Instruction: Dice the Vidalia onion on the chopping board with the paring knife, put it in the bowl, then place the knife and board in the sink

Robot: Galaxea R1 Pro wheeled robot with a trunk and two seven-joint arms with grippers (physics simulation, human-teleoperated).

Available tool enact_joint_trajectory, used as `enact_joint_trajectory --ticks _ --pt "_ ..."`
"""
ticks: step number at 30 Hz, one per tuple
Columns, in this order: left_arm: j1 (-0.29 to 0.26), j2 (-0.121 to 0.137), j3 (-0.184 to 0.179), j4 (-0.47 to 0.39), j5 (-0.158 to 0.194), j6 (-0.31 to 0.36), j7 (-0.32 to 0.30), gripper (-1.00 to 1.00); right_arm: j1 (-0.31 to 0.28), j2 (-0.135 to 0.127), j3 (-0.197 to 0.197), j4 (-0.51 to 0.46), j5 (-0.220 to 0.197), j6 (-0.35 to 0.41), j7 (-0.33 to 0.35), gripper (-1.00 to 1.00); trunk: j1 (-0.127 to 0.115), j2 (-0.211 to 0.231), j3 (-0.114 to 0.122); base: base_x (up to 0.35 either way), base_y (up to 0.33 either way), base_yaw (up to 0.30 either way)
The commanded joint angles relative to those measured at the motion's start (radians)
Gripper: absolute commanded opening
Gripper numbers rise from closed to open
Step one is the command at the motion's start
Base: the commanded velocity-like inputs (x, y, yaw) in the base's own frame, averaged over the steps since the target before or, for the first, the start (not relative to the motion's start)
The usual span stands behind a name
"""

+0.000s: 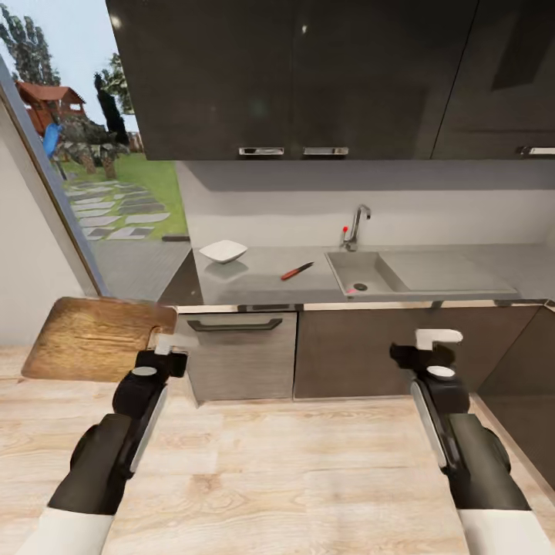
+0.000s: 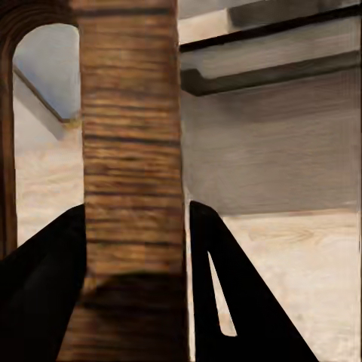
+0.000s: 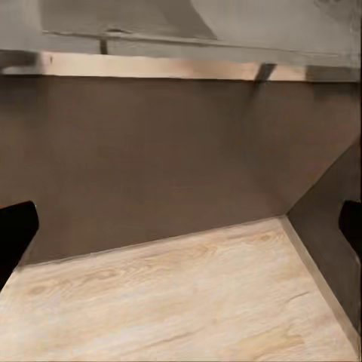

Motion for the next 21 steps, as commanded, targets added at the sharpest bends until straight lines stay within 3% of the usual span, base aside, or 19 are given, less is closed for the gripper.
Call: enact_joint_trajectory --ticks 1,2,3,4,6,7,8,9,11,16,17,19,21 --pt "-0.006 -0.002 -0.003 0.010 0.010 0.065 -0.002 -1.00 -0.080 0.001 0.001 -0.001 0.008 0.071 -0.018 1.00 0.001 -0.002 -0.003 0.000 0.000 0.000" --pt "-0.033 -0.014 -0.003 0.006 0.011 0.104 -0.003 -1.00 -0.193 0.003 0.003 0.005 0.016 0.148 -0.034 1.00 0.001 -0.002 -0.003 0.000 0.000 0.000" --pt "-0.125 -0.044 -0.004 0.039 0.013 0.132 -0.004 -1.00 -0.343 0.008 0.013 0.061 0.019 0.222 -0.039 1.00 0.001 -0.002 -0.003 0.000 0.000 0.000" --pt "-0.239 -0.086 -0.004 0.232 0.012 0.144 -0.009 -1.00 -0.537 0.012 0.027 0.295 0.020 0.254 -0.038 1.00 0.001 -0.002 -0.003 0.000 0.000 0.000" --pt "-0.291 -0.101 -0.008 0.271 0.011 0.145 -0.017 -1.00 -0.568 0.013 0.031 0.343 0.019 0.257 -0.034 1.00 0.001 -0.002 -0.003 0.000 0.000 0.000" --pt "-0.300 -0.087 -0.061 0.208 0.011 0.146 -0.048 -1.00 -0.571 0.013 0.033 0.348 0.019 0.257 -0.032 1.00 0.001 -0.002 -0.003 0.000 0.000 0.000" --pt "-0.304 -0.037 -0.208 0.114 0.011 0.148 -0.081 -1.00 -0.572 0.014 0.034 0.350 0.018 0.257 -0.031 1.00 0.001 -0.002 -0.003 0.000 0.000 0.000" --pt "-0.306 0.006 -0.301 0.080 0.012 0.150 -0.090 -1.00 -0.572 0.013 0.034 0.350 0.018 0.257 -0.030 1.00 0.001 -0.002 -0.003 0.000 0.000 0.000" --pt "-0.306 0.039 -0.356 0.066 0.015 0.152 -0.096 -1.00 -0.572 0.012 0.034 0.349 0.018 0.257 -0.031 1.00 0.001 -0.002 -0.003 0.003 0.000 0.000" --pt "-0.307 0.058 -0.357 0.065 0.015 0.153 -0.097 -1.00 -0.572 0.011 0.034 0.350 0.017 0.257 -0.032 1.00 0.001 -0.002 -0.003 0.191 0.104 0.000" --pt "-0.307 0.058 -0.340 0.067 0.015 0.154 -0.096 -1.00 -0.571 0.013 0.034 0.350 0.016 0.257 -0.032 1.00 0.001 -0.002 -0.003 0.273 0.170 0.000" --pt "-0.307 0.056 -0.198 0.068 0.018 0.156 -0.097 -1.00 -0.571 0.015 0.034 0.351 0.016 0.257 -0.032 1.00 0.001 -0.002 -0.003 0.278 0.178 0.000" --pt "-0.307 0.056 -0.182 0.072 0.018 0.156 -0.097 -1.00 -0.571 0.016 0.034 0.352 0.016 0.257 -0.031 1.00 0.001 -0.002 -0.003 0.283 0.188 0.000"
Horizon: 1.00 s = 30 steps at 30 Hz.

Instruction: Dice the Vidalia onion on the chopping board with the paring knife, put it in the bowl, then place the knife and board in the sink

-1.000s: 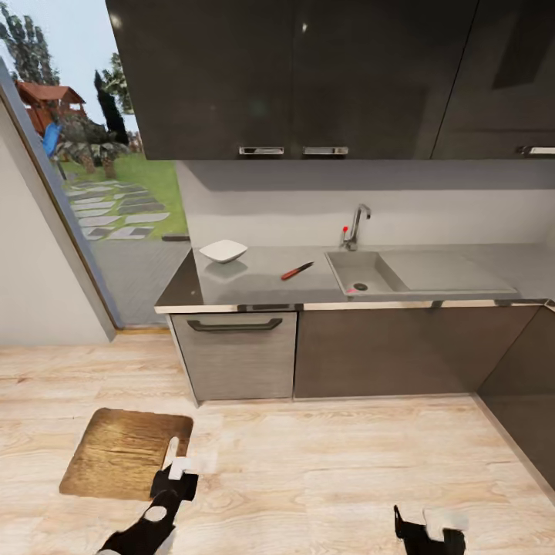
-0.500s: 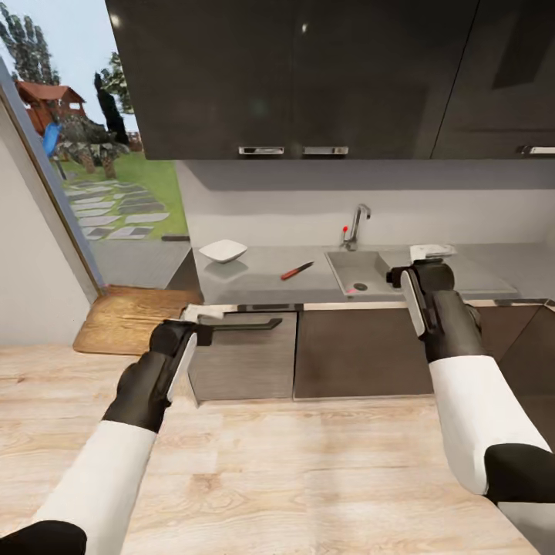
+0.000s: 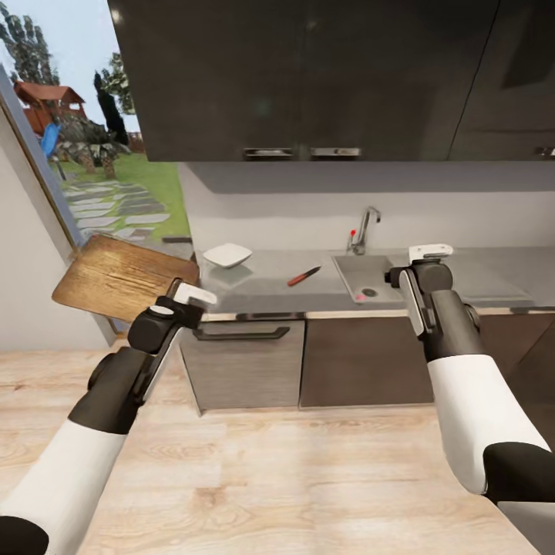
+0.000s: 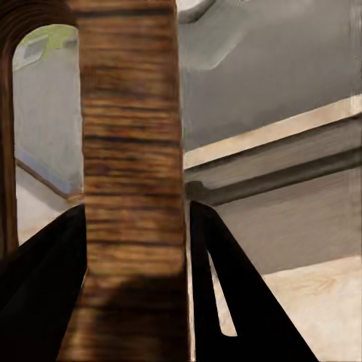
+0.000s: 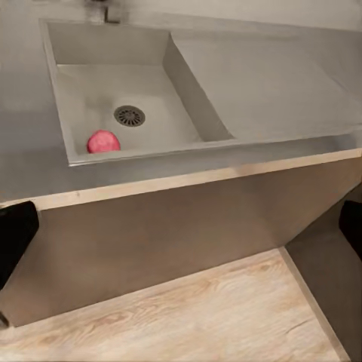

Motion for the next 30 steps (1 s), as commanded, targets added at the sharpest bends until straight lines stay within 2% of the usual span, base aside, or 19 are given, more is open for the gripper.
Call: enact_joint_trajectory --ticks 1,6,8,10,17,30 --pt "-0.001 0.000 -0.001 0.005 0.013 0.004 0.001 -1.00 -0.001 0.000 0.001 0.000 0.006 0.006 0.002 1.00 0.001 -0.002 -0.002 0.285 0.189 0.000" --pt "-0.001 -0.001 0.001 0.034 0.013 0.002 0.001 -1.00 -0.001 0.001 0.001 0.041 0.006 0.006 0.004 1.00 0.001 -0.002 -0.002 0.285 0.189 0.000" --pt "-0.001 -0.001 0.001 0.052 0.013 0.002 0.001 -1.00 -0.001 0.001 0.001 0.104 0.006 -0.035 0.004 1.00 0.001 -0.002 -0.002 0.285 0.189 0.000" --pt "-0.001 -0.001 0.002 0.055 0.013 0.002 0.001 -1.00 -0.001 0.001 0.001 0.127 0.006 -0.055 0.004 1.00 0.001 -0.002 -0.002 0.285 0.189 0.000" --pt "-0.001 -0.001 0.002 0.069 0.012 0.002 0.001 -1.00 -0.001 0.000 0.001 0.144 0.007 -0.063 0.004 1.00 0.001 -0.002 -0.002 0.289 0.177 0.000" --pt "-0.001 -0.002 -0.002 0.096 0.010 -0.001 0.001 -1.00 -0.001 0.000 0.003 0.166 0.009 -0.063 0.006 1.00 0.001 -0.002 -0.002 0.320 -0.090 0.000"
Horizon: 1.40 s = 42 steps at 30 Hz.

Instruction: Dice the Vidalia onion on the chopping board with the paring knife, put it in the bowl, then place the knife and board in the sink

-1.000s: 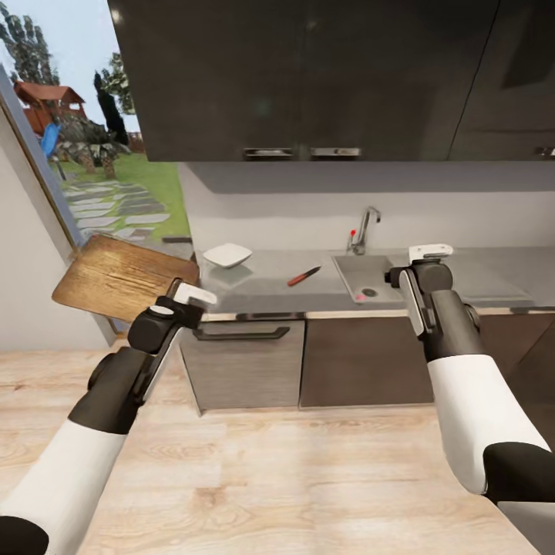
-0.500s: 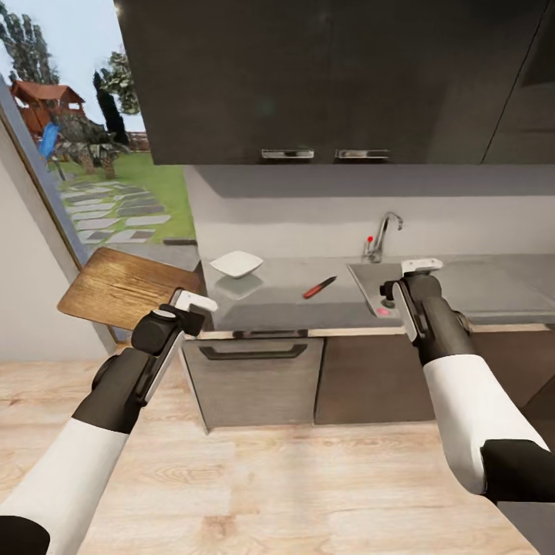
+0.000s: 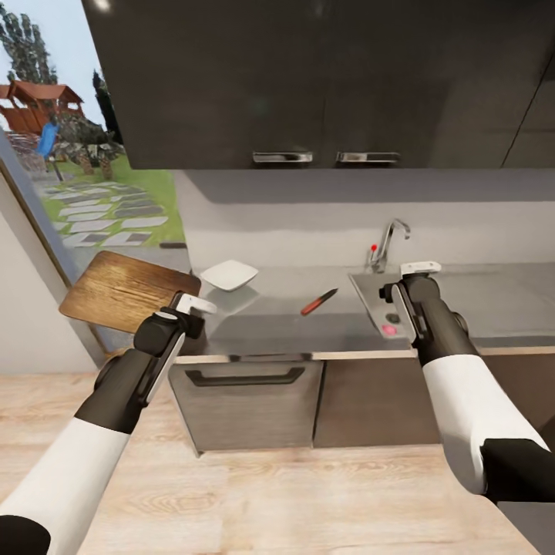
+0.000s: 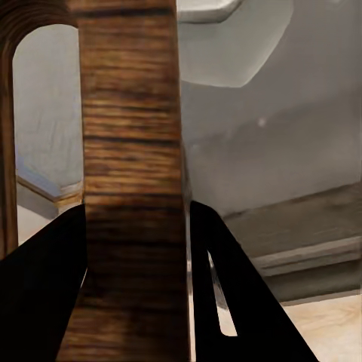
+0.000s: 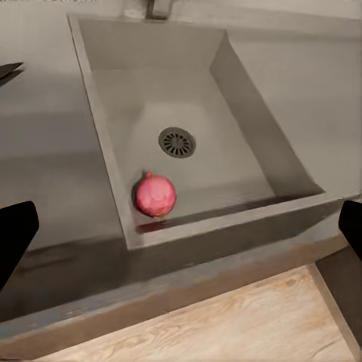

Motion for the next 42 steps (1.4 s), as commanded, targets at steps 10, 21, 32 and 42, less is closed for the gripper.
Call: enact_joint_trajectory --ticks 10,21,32,42 --pt "-0.001 0.000 0.050 -0.009 -0.011 0.008 0.003 -1.00 -0.001 0.104 -0.001 0.017 -0.003 -0.118 0.091 1.00 0.001 -0.002 -0.002 0.316 -0.062 0.000" --pt "-0.001 -0.045 0.184 0.010 -0.009 0.008 0.007 -1.00 -0.001 0.234 0.000 0.414 0.001 -0.492 0.093 1.00 0.001 -0.002 -0.002 0.309 0.000 0.000" --pt "-0.001 -0.047 0.213 -0.001 -0.009 0.010 0.005 -1.00 -0.001 0.234 -0.005 0.487 0.001 -0.492 0.088 1.00 0.001 -0.002 -0.002 0.170 0.011 0.000" --pt "0.001 -0.059 0.352 0.025 -0.006 0.010 0.005 -1.00 -0.001 0.234 -0.004 0.492 -0.018 -0.489 0.092 1.00 0.001 -0.002 -0.002 0.081 0.000 0.000"
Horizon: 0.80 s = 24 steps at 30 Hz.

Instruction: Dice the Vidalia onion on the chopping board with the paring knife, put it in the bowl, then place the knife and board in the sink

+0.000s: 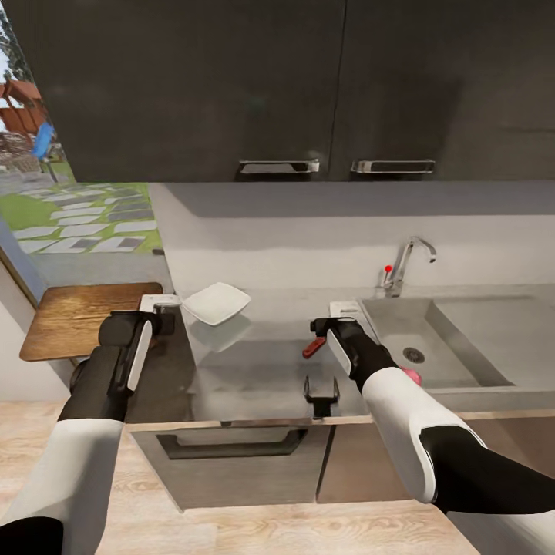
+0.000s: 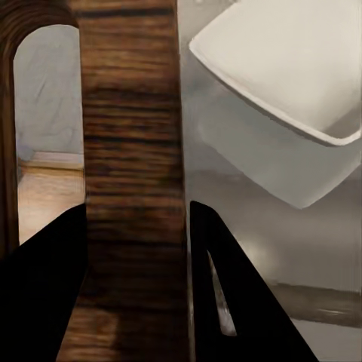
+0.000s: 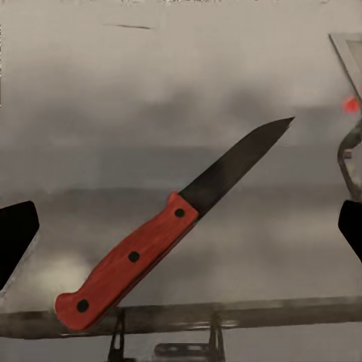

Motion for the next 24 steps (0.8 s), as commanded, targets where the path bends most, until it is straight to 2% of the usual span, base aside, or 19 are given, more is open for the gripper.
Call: enact_joint_trajectory --ticks 1,3,9,24 --pt "-0.001 0.000 0.000 -0.001 -0.002 0.004 -0.003 -1.00 -0.001 0.000 0.001 -0.001 -0.019 0.008 -0.003 1.00 0.001 -0.002 -0.002 0.298 0.000 0.000" --pt "-0.001 0.000 0.000 0.002 -0.002 0.004 -0.003 -1.00 -0.001 0.000 0.000 0.000 -0.070 0.008 -0.003 1.00 0.001 -0.002 -0.003 0.222 0.000 0.000" --pt "-0.001 0.001 -0.001 0.021 -0.002 0.004 -0.003 -1.00 -0.001 -0.006 0.000 0.000 -0.119 0.007 -0.002 1.00 0.001 -0.002 -0.011 0.016 0.000 0.000" --pt "-0.001 0.000 -0.001 0.031 -0.003 0.003 -0.003 -1.00 -0.001 -0.006 0.003 0.000 -0.121 0.007 -0.001 1.00 0.001 -0.002 -0.036 0.000 0.000 0.066"
